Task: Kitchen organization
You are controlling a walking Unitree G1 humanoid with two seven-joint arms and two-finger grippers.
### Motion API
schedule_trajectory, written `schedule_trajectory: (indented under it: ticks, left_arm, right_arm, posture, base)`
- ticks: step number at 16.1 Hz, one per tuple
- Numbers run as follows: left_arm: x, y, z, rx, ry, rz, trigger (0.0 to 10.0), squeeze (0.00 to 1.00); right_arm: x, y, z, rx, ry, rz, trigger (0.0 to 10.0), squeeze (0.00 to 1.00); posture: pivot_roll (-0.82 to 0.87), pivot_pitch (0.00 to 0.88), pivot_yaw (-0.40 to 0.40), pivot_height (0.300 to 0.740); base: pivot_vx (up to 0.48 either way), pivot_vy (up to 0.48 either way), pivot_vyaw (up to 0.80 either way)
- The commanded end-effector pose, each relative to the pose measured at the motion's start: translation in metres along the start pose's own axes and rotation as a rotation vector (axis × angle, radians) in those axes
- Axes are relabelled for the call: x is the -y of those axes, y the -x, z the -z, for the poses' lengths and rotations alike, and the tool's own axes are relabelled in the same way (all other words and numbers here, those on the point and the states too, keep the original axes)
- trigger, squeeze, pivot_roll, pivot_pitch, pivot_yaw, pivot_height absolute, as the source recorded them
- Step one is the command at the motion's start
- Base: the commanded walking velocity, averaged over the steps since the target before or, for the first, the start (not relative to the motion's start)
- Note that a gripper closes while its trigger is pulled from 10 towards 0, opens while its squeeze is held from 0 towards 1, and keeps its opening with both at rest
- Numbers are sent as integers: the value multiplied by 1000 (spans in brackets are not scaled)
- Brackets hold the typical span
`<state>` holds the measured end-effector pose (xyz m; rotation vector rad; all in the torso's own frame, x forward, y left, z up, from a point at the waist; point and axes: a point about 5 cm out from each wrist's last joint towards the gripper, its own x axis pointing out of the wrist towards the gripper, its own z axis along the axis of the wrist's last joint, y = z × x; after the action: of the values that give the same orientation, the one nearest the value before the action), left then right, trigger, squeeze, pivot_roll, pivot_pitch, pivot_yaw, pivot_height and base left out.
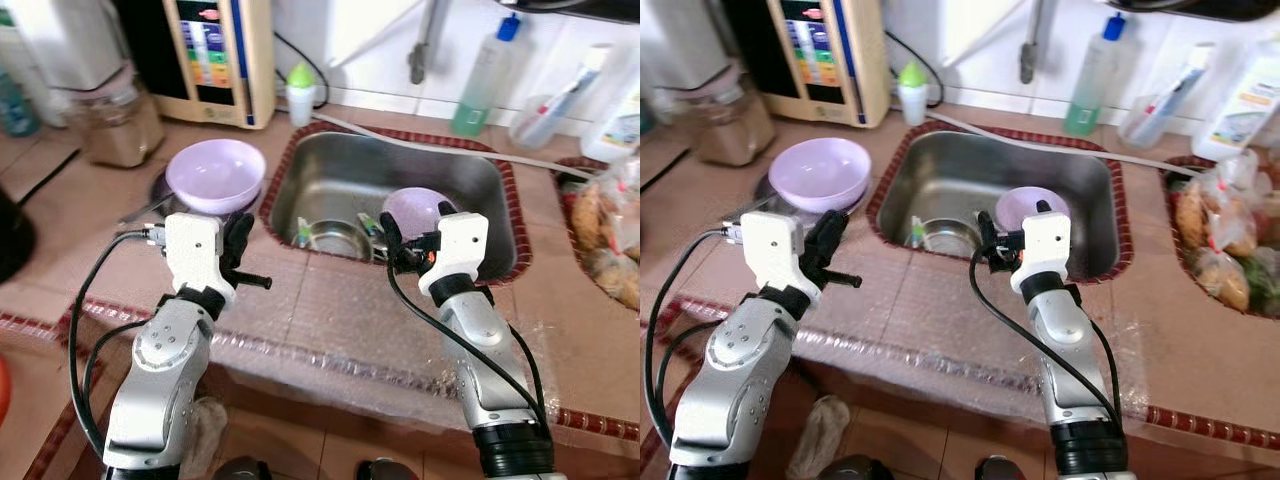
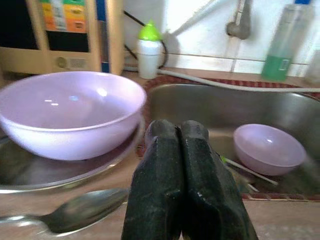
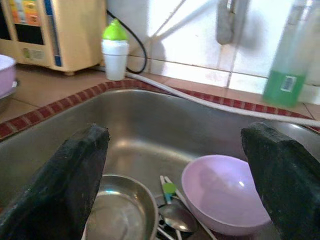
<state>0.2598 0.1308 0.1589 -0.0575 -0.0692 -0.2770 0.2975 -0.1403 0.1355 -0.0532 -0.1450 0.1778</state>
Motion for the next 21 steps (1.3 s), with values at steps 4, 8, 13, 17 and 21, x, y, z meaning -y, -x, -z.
schedule_trajectory:
  ticks: [4,8,13,17,21]
  left_arm:
    - [10,1,0,-24,17,57,10000,0]
    - [9,-4,-4,-1,19,54,10000,0]
    - [5,-2,-6,5,-8,44,10000,0]
    - [5,-5,-8,10,0,47,10000,0]
    - [6,-6,-9,12,1,55,10000,0]
  right_arm:
    - [4,0,-3,1,-28,35,10000,0]
    - [8,-3,-5,9,-42,58,10000,0]
    - [8,-3,-7,9,-35,58,10000,0]
    - [9,-5,-7,7,-35,61,10000,0]
    - [8,-6,-7,8,-40,59,10000,0]
  posture:
    - [61,0,27,740]
    - [58,6,29,740]
    - [56,20,21,740]
    - [58,20,21,740]
    - [58,17,23,740]
  base:
    - [0,0,-800]
    - [0,0,-566]
    - [0,0,0]
    - [0,63,-392]
    - [0,332,-334]
